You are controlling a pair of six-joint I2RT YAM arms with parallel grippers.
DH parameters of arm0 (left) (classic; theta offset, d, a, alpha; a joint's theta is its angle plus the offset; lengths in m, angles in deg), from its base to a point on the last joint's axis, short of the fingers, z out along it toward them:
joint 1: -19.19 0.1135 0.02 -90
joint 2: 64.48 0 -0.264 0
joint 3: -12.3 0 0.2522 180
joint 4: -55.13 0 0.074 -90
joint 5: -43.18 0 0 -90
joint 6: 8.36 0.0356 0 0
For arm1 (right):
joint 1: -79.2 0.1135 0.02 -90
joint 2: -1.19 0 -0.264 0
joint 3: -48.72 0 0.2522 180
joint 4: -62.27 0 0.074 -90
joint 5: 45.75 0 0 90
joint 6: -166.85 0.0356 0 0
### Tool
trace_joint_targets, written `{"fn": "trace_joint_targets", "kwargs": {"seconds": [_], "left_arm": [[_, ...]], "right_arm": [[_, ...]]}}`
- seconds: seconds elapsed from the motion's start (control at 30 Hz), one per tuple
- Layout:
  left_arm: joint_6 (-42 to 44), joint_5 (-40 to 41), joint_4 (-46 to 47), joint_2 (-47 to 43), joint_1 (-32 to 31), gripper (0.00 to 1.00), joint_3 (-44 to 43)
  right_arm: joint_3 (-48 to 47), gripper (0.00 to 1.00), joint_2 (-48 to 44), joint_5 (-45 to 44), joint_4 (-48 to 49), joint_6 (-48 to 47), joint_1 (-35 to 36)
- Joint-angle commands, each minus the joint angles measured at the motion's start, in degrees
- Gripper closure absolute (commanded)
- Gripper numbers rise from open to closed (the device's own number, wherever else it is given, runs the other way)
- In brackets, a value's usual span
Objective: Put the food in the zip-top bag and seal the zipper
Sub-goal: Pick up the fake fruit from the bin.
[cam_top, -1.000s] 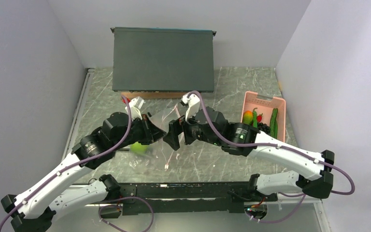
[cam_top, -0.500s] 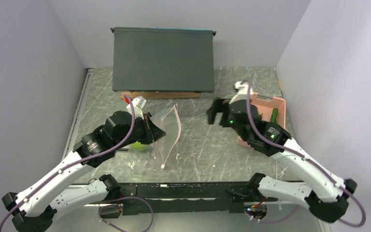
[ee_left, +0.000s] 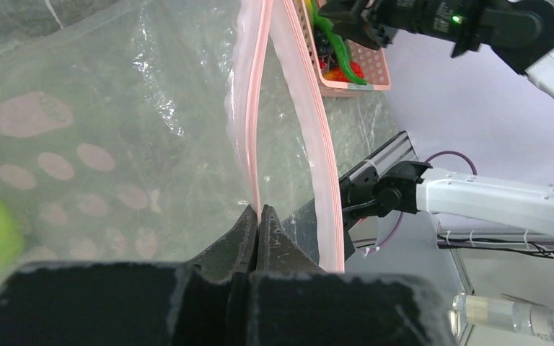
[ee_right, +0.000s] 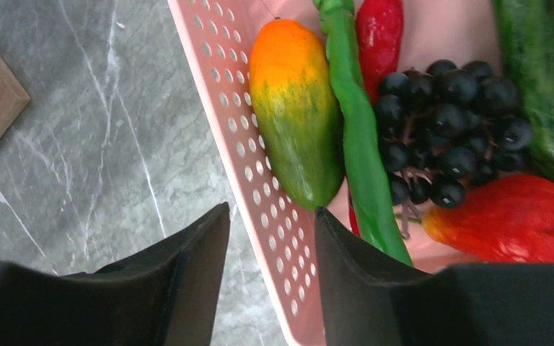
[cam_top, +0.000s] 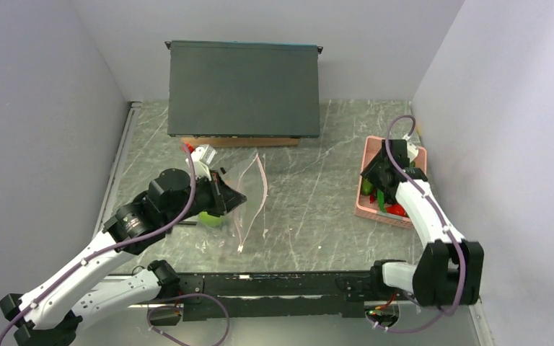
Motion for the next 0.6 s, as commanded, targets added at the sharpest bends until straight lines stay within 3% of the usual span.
{"fn": "trace_joint_targets", "kwargs": {"seconds": [0.0, 0.23, 0.43, 0.57], "left_arm": [[1.9, -1.8, 3.2, -0.3, -0.3, 1.00, -0.7], [0.9, -3.5, 7.0, -0.5, -0.3, 1.00, 1.7], [0.4, -3.9, 5.9, 2.5, -0.3, 1.00, 0.0], [-0.4, -4.9, 6.1, 3.3, -0.3, 1.00, 0.2]], "right_arm": [[-1.2, 0.54, 4.9, 5.2, 8.8, 1.6, -2.2], [1.8, 0.56, 9.7, 1.7, 12.8, 2.0, -6.5], [2.4, 0.50, 14.3, 4.8, 16.7, 1.3, -6.8], [2.4, 0.40, 17.0, 7.3, 18.3, -0.2, -6.8]]}}
